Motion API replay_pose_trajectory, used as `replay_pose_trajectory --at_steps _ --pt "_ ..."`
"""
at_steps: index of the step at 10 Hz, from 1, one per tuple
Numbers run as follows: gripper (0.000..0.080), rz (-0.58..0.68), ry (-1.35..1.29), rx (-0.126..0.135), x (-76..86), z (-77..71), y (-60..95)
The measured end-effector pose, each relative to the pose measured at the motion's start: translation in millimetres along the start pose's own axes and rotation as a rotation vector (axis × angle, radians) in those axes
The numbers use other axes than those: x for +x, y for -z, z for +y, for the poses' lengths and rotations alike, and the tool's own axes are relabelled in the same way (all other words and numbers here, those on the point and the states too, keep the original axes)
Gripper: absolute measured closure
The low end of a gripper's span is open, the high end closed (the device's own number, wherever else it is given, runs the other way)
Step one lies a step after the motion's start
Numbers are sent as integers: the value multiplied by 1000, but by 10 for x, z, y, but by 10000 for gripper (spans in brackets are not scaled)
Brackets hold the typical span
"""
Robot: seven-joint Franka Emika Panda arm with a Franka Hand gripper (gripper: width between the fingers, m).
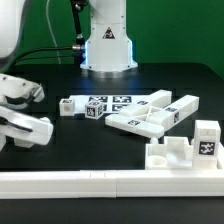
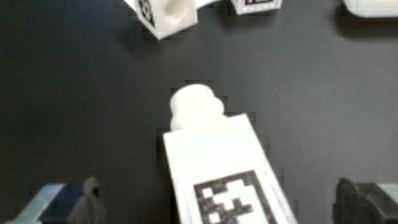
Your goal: Assemble chair
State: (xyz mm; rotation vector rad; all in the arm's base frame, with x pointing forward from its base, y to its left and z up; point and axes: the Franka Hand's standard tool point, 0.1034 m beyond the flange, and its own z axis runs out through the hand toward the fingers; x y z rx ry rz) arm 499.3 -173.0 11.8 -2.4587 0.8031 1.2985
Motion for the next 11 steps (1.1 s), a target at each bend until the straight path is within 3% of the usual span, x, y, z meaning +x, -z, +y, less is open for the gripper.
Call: replay_pose_trajectory --at_steps 1,2,3,4,5,7,8,10,11 --pt "151 0 6 -5 1 -24 -34" --pt "236 0 3 -2 5 -4 -29" --pt "372 0 2 -1 7 2 -29" --pt "372 0 2 -1 7 4 -30" --pt "522 -1 1 -1 8 5 -31" --pt "521 1 0 -2 7 -8 -26" --pt "521 25 9 -6 -64 -143 65" --pt "521 70 46 -5 -368 -426 319" --pt "521 175 90 -11 -476 -611 536"
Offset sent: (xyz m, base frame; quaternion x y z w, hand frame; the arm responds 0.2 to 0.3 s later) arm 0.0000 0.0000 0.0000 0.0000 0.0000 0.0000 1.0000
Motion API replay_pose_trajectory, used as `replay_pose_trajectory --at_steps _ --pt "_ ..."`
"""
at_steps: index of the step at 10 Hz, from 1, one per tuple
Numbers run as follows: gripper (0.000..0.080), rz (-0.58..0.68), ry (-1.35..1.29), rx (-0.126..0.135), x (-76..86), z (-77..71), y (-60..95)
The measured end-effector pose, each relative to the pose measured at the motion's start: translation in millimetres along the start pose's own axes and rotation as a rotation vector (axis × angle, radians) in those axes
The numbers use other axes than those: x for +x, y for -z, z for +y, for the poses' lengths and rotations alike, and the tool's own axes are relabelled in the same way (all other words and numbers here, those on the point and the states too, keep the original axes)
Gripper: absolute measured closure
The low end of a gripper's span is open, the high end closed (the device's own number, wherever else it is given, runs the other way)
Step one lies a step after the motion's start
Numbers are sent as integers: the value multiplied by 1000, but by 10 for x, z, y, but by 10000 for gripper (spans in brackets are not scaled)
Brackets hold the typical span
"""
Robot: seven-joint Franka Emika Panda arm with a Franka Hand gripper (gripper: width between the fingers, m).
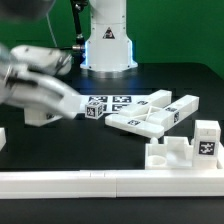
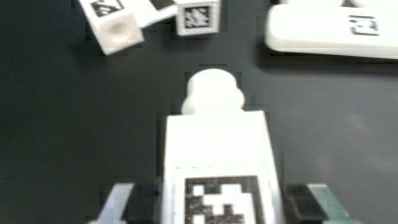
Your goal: Assemble chair
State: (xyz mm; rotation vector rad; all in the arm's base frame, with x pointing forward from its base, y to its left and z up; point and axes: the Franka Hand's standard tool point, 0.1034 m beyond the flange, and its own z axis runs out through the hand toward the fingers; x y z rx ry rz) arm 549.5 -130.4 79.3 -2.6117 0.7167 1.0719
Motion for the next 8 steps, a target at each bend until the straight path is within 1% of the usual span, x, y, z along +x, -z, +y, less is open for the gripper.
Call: replay_pose_trajectory --at_steps 1,2,3,4,5,6,7,8 --pt "521 140 70 2 -119 -147 134" --pt "521 197 78 3 -156 -83 6" --pt "520 268 70 6 -100 -80 -9" --pt "520 357 78 9 -70 -126 61" --pt "520 468 68 15 -32 -212 124" --pt "520 597 90 24 -96 -505 143" --pt "520 692 124 27 -214 -809 121" --pt "520 806 128 29 -307 -1163 122"
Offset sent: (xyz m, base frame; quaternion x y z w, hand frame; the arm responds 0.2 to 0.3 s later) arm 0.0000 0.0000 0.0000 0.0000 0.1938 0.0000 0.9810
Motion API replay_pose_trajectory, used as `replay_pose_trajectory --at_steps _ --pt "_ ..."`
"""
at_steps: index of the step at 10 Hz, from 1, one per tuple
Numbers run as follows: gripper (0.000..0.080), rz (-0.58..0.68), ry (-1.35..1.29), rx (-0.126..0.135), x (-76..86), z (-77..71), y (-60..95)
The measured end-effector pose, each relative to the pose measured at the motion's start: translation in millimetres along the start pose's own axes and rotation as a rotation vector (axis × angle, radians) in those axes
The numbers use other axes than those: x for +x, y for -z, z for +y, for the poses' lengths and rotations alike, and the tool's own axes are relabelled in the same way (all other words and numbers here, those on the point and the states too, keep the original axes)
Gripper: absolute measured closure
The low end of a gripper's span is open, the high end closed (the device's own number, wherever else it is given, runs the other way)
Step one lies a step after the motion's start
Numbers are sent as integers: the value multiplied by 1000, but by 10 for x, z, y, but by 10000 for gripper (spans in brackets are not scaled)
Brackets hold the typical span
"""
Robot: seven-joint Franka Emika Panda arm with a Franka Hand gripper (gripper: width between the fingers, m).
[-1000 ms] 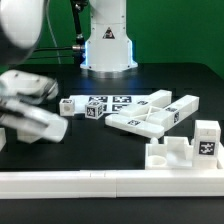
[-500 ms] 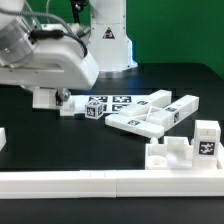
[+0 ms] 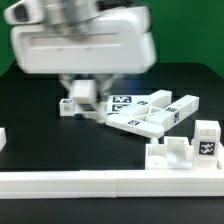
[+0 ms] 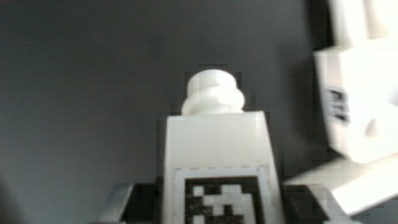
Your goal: Assemble chair
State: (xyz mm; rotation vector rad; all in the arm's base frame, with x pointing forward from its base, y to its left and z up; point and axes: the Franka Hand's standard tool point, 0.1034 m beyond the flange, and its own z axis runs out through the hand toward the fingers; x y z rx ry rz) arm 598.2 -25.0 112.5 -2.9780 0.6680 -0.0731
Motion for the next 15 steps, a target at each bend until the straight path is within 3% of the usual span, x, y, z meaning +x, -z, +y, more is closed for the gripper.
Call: replay_pose_trajectory --at_steps 1,2,5,6,8,9,12,15 --pt "520 83 -1 -9 -31 -289 37" --pt "520 142 0 -2 -84 -398 37" --pt "520 313 18 21 -81 -442 -18" --pt "520 340 34 17 -105 -558 -83" --pt "520 351 197 -42 -14 -616 -181" --pt "520 358 209 -43 -42 -690 -214" --pt "518 367 204 -41 -44 -700 -233" --pt "518 468 235 -44 8 -827 -340"
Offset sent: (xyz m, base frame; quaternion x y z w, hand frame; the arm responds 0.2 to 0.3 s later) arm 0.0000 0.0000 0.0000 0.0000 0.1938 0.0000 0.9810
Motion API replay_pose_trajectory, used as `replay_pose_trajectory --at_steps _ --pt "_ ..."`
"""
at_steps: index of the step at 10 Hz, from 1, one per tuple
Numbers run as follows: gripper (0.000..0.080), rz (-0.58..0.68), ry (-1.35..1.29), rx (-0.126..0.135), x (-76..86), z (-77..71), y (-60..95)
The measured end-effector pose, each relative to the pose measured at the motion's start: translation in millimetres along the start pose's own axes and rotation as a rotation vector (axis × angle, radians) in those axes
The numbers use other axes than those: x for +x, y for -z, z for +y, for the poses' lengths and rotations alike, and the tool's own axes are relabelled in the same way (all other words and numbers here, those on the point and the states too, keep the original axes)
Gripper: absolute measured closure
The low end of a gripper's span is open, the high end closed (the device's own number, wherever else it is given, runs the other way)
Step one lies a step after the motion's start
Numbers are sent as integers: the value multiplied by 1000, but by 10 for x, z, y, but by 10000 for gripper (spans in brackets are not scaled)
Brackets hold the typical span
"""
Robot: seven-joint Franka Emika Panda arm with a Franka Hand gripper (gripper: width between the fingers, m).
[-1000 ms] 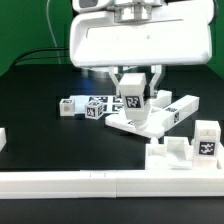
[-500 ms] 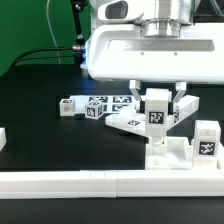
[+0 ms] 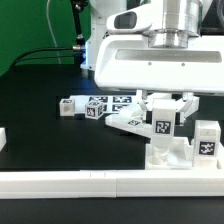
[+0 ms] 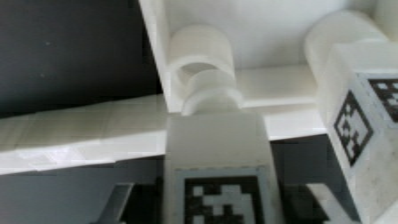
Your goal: Assemble chair
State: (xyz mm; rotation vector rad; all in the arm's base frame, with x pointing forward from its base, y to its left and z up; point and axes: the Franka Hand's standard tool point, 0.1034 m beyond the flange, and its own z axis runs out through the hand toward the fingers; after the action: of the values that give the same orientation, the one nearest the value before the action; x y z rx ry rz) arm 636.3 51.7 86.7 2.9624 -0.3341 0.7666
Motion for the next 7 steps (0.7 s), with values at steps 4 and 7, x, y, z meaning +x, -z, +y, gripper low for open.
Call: replay_pose_trajectory --at_steps 4,7 --pt "518 -11 11 -8 -71 61 -39" --pt "518 7 21 -11 -55 72 -94"
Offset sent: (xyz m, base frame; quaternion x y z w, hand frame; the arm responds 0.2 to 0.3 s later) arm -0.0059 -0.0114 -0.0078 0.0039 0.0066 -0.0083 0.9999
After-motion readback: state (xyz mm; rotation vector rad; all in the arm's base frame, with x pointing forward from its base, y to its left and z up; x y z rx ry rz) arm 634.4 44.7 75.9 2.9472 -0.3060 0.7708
